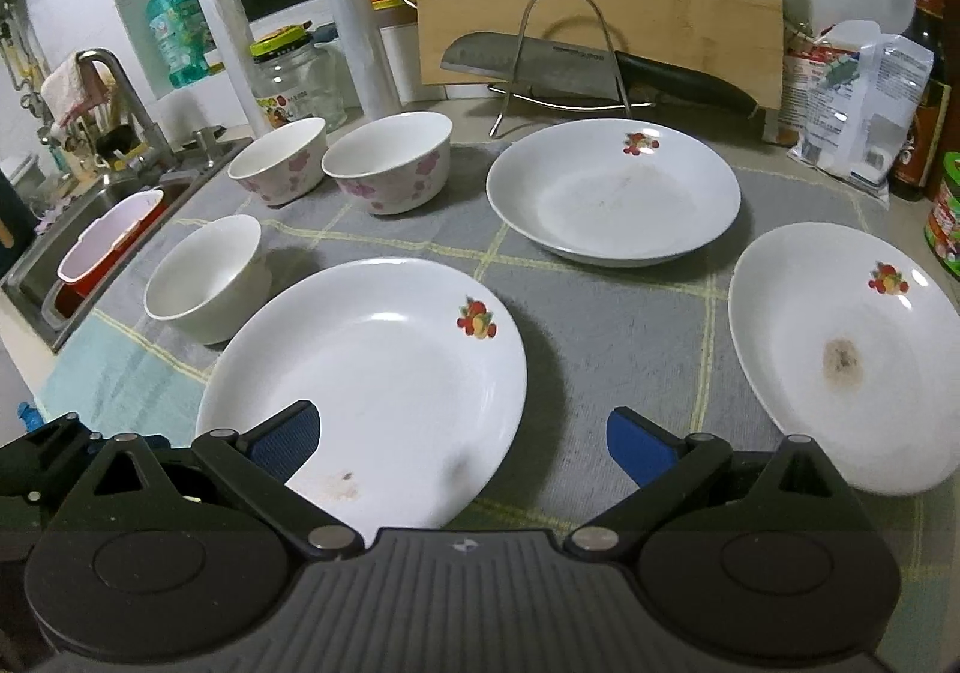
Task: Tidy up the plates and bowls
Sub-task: 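Lower the stained plate onto the mat and open the right gripper, then move the right gripper to the rim of the large fruit-print plate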
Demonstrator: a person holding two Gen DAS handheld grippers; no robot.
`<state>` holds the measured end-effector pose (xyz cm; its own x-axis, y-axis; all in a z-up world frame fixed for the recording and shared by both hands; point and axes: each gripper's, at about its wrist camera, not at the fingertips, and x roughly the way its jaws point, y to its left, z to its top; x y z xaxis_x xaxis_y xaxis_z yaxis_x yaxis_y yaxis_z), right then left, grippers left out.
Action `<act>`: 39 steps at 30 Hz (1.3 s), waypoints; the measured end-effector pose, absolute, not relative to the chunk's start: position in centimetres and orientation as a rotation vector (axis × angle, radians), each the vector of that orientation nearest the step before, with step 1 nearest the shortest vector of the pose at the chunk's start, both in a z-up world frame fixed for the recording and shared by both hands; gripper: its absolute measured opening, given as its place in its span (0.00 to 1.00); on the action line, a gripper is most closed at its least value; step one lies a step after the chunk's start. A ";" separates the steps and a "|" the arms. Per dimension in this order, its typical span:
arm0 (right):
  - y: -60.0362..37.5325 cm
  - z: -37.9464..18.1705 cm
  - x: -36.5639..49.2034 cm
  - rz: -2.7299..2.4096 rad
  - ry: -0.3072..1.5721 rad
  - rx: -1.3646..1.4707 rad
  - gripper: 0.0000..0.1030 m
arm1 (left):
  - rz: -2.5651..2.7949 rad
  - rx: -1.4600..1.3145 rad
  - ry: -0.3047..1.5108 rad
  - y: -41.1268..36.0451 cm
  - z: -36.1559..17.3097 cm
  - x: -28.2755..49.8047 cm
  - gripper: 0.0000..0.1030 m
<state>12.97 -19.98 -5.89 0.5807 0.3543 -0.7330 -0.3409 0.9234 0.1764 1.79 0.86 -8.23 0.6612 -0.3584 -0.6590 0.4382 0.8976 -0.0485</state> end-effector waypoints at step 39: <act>-17.8 -9.9 17.5 0.543 1.035 -0.110 1.00 | -0.565 0.193 0.659 -0.6 -9.8 5.3 1.00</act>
<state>17.48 -17.85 -9.86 0.3921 0.3757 -0.8397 -0.4771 0.8635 0.1636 5.33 -0.63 -9.81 0.6476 -0.4335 -0.6266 0.5526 0.8334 -0.0055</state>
